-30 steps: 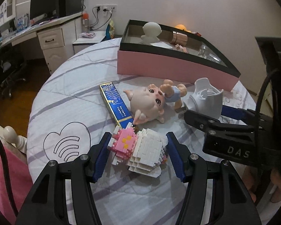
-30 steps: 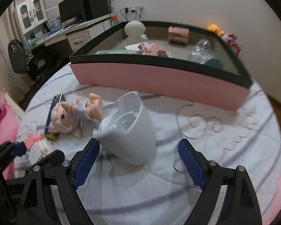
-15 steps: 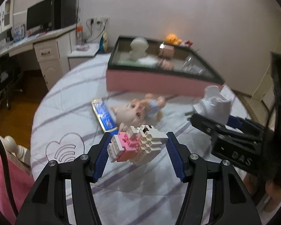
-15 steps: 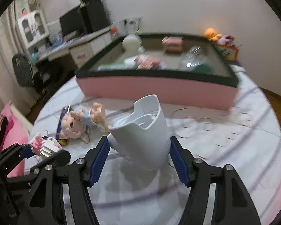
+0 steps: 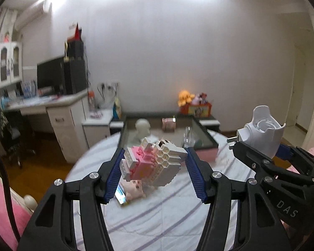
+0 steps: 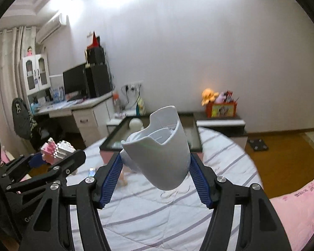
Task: Organize rigid objects
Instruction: 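Carry the block figure and white cup into the pink box and open both grippers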
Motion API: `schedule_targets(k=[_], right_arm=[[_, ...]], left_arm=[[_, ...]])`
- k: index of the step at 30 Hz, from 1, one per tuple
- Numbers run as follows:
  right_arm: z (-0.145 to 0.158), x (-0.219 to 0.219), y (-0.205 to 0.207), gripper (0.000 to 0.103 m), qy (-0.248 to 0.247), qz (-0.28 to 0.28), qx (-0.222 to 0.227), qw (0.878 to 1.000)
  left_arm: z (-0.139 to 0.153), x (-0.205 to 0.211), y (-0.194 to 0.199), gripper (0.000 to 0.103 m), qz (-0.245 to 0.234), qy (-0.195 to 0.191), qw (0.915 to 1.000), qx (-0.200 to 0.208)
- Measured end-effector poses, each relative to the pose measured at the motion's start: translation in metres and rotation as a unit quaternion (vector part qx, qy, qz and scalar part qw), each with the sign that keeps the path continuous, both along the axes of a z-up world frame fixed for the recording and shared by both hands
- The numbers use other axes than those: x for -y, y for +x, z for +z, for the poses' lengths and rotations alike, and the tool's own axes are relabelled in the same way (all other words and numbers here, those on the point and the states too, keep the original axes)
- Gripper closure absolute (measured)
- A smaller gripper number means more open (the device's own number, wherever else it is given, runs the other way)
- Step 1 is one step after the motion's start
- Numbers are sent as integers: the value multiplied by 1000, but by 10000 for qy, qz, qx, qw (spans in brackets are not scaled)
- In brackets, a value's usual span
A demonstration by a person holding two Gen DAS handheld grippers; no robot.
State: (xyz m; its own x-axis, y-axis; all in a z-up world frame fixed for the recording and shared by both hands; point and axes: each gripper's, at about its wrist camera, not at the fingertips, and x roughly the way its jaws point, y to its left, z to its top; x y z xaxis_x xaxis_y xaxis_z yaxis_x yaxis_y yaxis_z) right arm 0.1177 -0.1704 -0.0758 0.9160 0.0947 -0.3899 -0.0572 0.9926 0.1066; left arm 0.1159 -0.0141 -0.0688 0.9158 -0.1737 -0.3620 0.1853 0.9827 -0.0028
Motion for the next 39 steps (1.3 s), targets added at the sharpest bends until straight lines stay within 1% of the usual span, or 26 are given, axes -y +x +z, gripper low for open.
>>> schedule_targets(k=[5,12,16,21,25,26,28,30,32,35,37,39], right_arm=[[22,1,-13,37,-48,-178,412,9990],[44,1,-22,37,-49,-342,845,9958],[50,-1,-21,37,-89,-398,941,9947],[51,-1,-14,37,-79,-421,929,9948],[49,3,1,37,-88,-442,906,9949],[50,5,4,37,-103,-451,900,9949],[51,6,17,37,-119,-467,879,9950],[51,10,37,37,-161,-473,823,9954],[49,13,61,37,-211,-477,736,9959],[41,19,103,37,-251,-468,468,9975],[29,23,137,37,-247,-443,140,9986],[16,27,166,37,-222,-472,-143,9985]], left_arm=[[23,6,-15,43,172,140,9984,528],[41,5,-17,43,156,52,9962,854],[45,7,-13,43,142,45,9959,893],[45,11,-4,43,145,57,9959,895],[45,16,15,43,148,140,9956,916],[46,18,25,43,139,179,9956,906],[46,20,46,43,89,222,9964,819],[44,21,70,43,16,177,9977,661],[37,20,98,43,-82,154,9990,417],[19,23,150,43,-232,195,9995,-119],[6,28,180,43,-217,293,9985,-408],[-5,31,206,43,-239,314,9967,-713]])
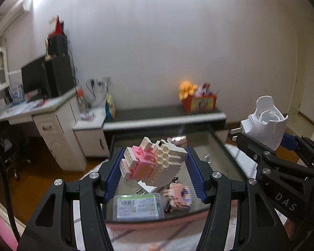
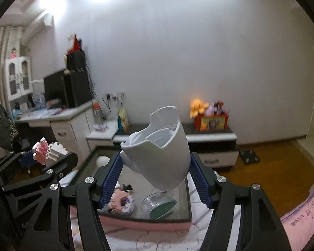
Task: Organize rigid objects
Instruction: 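Carry the block figure and white cup into the pink box and open both grippers, then withdraw both tools up and away from the pink box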
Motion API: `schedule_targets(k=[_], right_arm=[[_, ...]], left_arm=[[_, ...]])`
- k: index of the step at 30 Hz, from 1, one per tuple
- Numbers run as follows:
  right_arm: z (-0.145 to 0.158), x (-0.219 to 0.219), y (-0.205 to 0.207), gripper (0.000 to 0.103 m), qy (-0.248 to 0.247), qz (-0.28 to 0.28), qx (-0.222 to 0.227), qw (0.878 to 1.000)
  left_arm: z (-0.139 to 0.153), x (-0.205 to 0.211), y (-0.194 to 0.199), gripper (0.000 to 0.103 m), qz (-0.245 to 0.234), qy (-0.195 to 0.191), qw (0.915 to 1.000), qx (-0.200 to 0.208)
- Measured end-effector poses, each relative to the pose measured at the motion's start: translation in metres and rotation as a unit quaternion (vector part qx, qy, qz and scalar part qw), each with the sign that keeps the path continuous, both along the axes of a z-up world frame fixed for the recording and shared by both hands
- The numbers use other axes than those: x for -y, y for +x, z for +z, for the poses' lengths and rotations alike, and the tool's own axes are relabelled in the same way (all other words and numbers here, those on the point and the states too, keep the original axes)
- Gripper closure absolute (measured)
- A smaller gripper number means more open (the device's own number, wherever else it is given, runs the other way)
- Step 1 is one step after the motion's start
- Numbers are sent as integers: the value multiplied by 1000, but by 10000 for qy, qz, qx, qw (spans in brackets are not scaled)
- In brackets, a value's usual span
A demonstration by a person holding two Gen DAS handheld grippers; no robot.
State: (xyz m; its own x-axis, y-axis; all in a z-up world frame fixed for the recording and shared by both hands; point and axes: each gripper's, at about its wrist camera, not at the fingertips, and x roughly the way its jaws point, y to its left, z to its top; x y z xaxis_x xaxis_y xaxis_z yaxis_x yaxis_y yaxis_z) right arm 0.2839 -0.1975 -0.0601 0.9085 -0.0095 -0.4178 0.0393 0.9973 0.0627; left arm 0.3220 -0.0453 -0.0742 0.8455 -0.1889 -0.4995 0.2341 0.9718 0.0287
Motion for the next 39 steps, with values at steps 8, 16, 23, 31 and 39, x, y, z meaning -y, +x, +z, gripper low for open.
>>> schedule_targets(k=[8,16,23,31,39], right_arm=[[-65,13,91,37,612,351,-1289,9891],[-85,16,104,23,722,263,-1509,9856],[-56,16,72,17,725,279,-1124,9906],[0,-1,-32,13,385,200,-61,9990],[33,-18,-136,0,-130,-55,780,9969]], left_arm=[[-61,0,76,44,90,11,9924,-1226],[-69,-4,84,29,315,121,9906,-1322],[-35,-10,29,11,41,63,9972,-749],[17,-24,-85,0,335,8,9986,407],[39,-37,-176,0,566,31,9934,994]])
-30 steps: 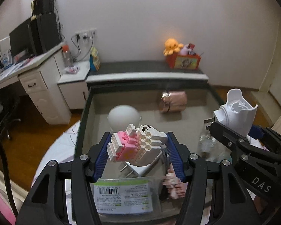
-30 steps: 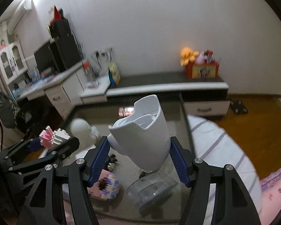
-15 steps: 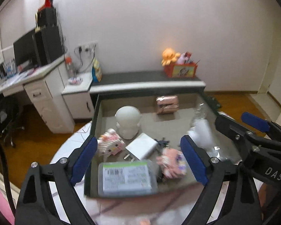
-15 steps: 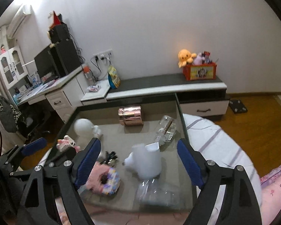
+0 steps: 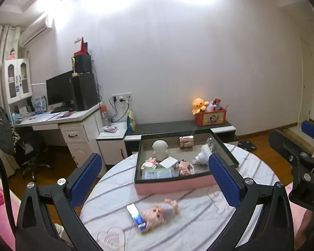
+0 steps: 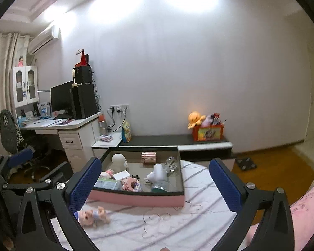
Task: Organize rigid objects
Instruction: 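Withdraw both tools up and away from the pink box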
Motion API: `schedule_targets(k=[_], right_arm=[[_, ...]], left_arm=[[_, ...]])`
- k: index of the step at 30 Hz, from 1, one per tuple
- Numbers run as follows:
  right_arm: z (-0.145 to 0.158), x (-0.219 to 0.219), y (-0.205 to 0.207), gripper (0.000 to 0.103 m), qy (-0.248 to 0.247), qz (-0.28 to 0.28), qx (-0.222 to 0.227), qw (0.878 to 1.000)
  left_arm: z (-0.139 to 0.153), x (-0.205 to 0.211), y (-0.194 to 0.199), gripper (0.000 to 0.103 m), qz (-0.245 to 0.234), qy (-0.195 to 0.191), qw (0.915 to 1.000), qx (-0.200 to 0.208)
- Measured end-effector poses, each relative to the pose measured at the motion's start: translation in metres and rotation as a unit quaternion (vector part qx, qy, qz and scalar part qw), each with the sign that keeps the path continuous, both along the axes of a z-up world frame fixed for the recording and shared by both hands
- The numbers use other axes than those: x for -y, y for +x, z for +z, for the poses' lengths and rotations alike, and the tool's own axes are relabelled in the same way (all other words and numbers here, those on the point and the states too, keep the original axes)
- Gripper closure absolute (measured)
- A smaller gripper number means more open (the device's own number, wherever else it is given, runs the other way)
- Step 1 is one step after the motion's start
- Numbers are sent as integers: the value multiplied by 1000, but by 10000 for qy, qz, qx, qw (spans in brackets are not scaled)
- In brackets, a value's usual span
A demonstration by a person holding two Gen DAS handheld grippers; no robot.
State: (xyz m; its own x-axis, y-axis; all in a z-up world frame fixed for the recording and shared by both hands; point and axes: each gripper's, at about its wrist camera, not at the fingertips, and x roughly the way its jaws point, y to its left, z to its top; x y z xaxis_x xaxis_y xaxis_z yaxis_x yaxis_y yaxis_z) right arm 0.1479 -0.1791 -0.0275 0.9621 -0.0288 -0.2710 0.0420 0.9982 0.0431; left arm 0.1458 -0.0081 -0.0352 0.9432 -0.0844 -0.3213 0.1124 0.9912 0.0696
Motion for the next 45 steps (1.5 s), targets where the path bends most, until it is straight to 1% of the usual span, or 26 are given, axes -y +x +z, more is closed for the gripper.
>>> schedule_targets(k=[4,6,10,12,18,28,40,45], right_arm=[[2,-7,-37,0,-155,-164,205,9995],[3,-10,-50,0,-140,-124,216,9996],[5,-17,-68,0,-150,-22,272,9995],[6,-20,-73,0,-191,-37,322,9993],[7,-22,-89,0,-138,-18,386,9992],[7,-23,-97,0,-161,-24,453,9988],[1,-20,-86,0,-128,-42,336,9993],[-3,-20,-79,0,-111,-54,250,9996]], left_arm=[[2,-11,-27,0,8,-275,9996,13],[3,-13,-38,0,-48,-322,9995,30],[6,-16,-60,0,37,-282,9994,183],[8,-19,-67,0,54,-333,9992,232],[9,-22,-82,0,95,-371,9986,355],[11,-21,-89,0,160,-385,9978,517],[5,-20,-83,0,167,-360,9982,445],[-2,-19,-73,0,163,-328,9986,388]])
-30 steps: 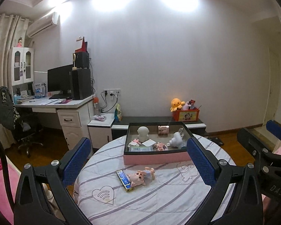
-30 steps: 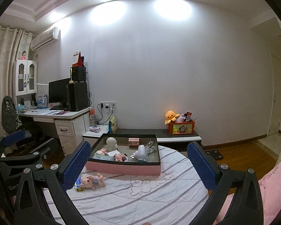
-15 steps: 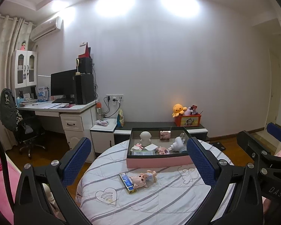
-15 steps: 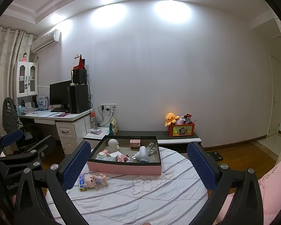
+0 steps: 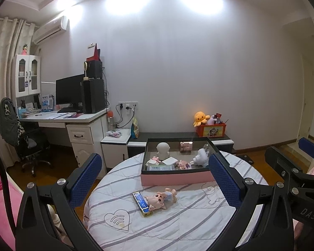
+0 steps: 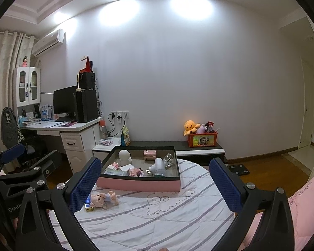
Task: Organize rigid objects
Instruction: 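Withdraw both tools up and away from the pink box, then lower both open grippers toward the doll and blue-gold box on the bed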
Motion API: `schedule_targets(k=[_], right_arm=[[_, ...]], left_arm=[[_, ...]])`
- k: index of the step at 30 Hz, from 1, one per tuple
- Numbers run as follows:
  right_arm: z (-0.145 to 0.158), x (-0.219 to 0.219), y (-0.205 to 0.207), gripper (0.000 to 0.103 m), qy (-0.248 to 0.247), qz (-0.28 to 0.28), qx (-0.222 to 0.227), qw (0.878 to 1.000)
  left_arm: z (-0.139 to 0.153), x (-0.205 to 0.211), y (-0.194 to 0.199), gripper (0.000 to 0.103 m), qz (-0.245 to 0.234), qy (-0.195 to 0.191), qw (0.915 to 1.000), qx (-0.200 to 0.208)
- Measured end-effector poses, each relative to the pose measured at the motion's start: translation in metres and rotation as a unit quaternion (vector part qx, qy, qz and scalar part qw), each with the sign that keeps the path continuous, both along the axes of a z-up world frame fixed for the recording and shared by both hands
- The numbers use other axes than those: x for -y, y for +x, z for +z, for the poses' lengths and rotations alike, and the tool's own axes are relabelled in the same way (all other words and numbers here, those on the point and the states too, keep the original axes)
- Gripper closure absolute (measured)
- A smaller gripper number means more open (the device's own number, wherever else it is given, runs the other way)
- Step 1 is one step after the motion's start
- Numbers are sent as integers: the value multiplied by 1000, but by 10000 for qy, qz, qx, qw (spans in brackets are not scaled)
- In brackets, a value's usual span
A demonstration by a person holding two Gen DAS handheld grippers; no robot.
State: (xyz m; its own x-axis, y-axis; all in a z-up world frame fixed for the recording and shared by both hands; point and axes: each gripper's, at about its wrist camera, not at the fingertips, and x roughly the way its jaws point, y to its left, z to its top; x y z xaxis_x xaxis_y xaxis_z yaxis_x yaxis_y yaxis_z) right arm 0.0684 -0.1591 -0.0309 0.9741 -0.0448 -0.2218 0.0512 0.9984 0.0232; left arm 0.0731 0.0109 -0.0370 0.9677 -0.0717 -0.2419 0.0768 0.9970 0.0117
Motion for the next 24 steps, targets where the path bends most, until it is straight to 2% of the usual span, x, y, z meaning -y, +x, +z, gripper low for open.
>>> schedule_targets(k=[6,10,16,21,24], right_arm=[[-13,0,17,0,4,24,-209,9998],[-31,-2,37,0,-19,48,-523,9986],[-73,-11,73,0,-96,206,-1184,9927],[-104,-21,97,0,-147,352,-1644,9856],[-116,-24,107,0,-150,396,-1856,9817]], left_arm=[[-18,-1,22,0,-21,92,9996,-275],[-44,-8,43,0,-58,172,9974,-690],[-90,-22,74,0,-91,200,9896,-1422],[-117,-30,91,0,-89,207,9831,-1818],[-132,-36,104,0,-175,55,9772,-2117]])
